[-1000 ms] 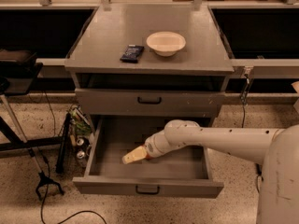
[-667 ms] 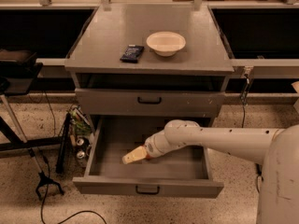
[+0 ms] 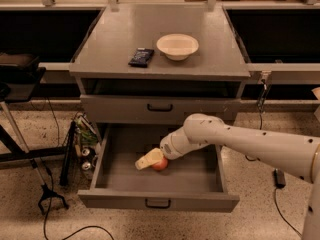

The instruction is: Place apple into middle drawer

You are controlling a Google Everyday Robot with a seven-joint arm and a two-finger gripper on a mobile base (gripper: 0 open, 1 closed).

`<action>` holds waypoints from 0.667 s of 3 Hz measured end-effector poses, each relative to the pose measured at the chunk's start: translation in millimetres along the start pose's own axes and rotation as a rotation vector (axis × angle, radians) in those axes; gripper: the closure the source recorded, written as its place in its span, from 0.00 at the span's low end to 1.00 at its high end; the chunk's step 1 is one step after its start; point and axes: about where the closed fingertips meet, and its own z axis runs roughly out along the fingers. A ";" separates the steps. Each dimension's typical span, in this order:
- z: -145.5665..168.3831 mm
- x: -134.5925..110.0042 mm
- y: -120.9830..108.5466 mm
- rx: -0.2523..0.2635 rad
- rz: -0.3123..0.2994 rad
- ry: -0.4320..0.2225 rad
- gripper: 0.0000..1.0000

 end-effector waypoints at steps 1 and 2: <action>-50.8 -17.1 9.5 0.019 -0.028 0.023 0.00; -106.3 -35.3 17.1 0.047 -0.037 0.056 0.00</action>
Offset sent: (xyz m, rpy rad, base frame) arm -0.0046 -0.0646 0.1754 -0.1337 -0.0003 0.0297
